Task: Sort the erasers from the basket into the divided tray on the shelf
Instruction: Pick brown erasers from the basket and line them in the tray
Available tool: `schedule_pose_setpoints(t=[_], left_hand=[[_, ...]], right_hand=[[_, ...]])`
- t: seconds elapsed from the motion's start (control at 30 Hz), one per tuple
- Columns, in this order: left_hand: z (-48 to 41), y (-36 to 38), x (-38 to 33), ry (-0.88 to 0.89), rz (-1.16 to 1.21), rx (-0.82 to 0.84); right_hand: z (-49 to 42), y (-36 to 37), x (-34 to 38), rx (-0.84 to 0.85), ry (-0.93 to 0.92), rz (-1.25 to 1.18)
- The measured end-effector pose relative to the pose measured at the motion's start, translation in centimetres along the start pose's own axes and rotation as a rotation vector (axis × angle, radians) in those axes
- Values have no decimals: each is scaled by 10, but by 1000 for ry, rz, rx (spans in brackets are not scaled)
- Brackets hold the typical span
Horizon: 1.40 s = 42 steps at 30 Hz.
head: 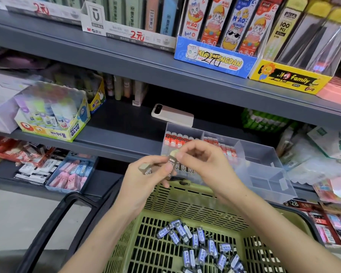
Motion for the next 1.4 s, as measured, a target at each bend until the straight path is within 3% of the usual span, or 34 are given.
schedule_pose_setpoints(t=[0.1, 0.2, 0.37, 0.43, 0.53, 0.7, 0.8, 1.03, 1.17, 1.23, 1.3, 1.4], left_hand=[[0, -1, 3, 11, -91, 26], [-1, -2, 3, 31, -169, 26], [-4, -9, 5, -6, -123, -85], [-4, -10, 4, -10, -88, -84], [-4, -12, 3, -18, 15, -72], [-6, -20, 4, -92, 340, -128], [-9, -24, 5, -108, 502, -176], [-14, -30, 11, -121, 564, -264], [-15, -26, 6, -80, 561, -206], [-16, -24, 5, -76, 577, -167], [-15, -20, 4, -62, 579, -124], [-11, -15, 0, -17, 489, -57]], right_hand=[[-2, -6, -2, 22, 6, 6], [-13, -38, -10, -127, 29, 63], [-27, -61, -32, -152, 61, 567], [-31, -59, -33, -145, 39, 653], [-37, -50, -31, -125, 9, 681], [-36, -31, -36, -2, -116, 1057], [-37, -34, -40, -12, -89, 1131], [-37, -26, -48, 69, -262, 1570], [-36, -29, -50, 97, -176, 1625], [-28, -27, -34, -81, -236, 1533], [-15, -21, -13, -248, -264, 1150], [0, 16, -1, -2, -126, 673]])
Point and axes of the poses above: each hand's wrist, its own z-axis away from the middle knuckle, its own y-axis out of the palm, x = y × z, the point moved 5 cm from there along -z, towards the middle knuckle, and after that the axes turned 15 degrees about z, right-handed, at the moved point
